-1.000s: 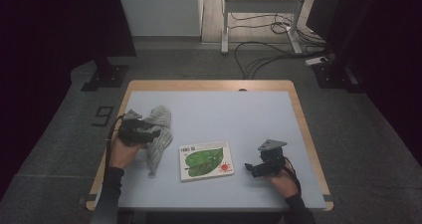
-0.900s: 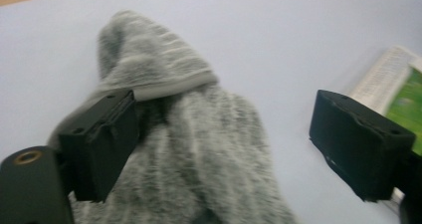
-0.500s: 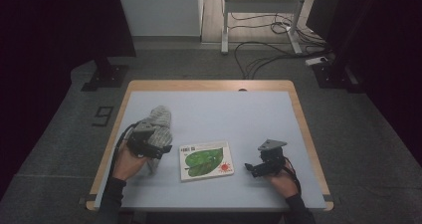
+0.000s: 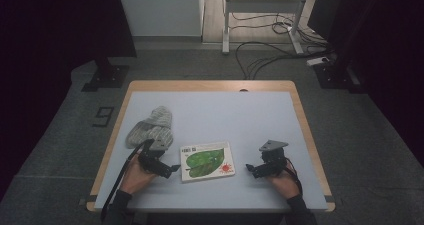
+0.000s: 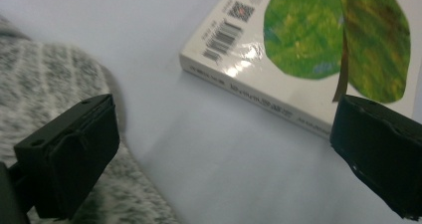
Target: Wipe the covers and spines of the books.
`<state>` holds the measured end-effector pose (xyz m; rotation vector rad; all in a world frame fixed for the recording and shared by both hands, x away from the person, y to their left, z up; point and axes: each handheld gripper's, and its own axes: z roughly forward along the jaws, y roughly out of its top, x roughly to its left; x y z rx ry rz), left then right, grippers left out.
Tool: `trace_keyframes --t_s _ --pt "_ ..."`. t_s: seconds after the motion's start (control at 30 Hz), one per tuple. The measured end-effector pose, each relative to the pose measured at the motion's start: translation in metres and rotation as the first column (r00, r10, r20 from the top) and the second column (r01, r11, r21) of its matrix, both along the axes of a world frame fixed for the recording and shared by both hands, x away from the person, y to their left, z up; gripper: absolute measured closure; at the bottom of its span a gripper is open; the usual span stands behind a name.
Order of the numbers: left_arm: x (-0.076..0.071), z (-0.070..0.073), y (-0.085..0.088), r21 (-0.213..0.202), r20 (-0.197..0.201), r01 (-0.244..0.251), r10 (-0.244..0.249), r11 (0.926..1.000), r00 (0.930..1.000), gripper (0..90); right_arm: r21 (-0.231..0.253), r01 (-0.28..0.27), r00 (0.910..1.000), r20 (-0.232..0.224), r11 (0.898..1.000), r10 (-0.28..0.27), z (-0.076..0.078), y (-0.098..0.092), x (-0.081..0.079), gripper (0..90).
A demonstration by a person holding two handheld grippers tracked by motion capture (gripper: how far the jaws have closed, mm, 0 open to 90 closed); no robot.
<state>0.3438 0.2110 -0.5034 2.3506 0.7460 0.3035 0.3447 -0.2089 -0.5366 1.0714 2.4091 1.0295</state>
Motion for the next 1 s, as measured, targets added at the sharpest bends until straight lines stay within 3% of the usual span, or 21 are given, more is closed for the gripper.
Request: trace_keyframes --t_s 0.27,0.67,1.0 --pt "-0.007 -0.012 -0.008 0.051 0.008 0.036 -0.036 0.9981 0.9993 0.0 0.001 0.0 1.0 -0.001 1.0 0.0 0.0 0.0 0.0 0.0" --pt "-0.014 -0.016 -0.016 -0.005 0.006 0.039 -0.039 0.9992 0.9992 0.0 0.002 -0.004 1.0 -0.003 1.0 0.004 0.001 0.0 0.0 0.0" --pt "-0.018 -0.021 -0.031 -0.059 -0.015 0.067 -0.068 0.996 0.9976 0.0 -0.007 -0.042 0.9991 -0.009 0.999 0.042 0.005 -0.006 0.002 4.1"
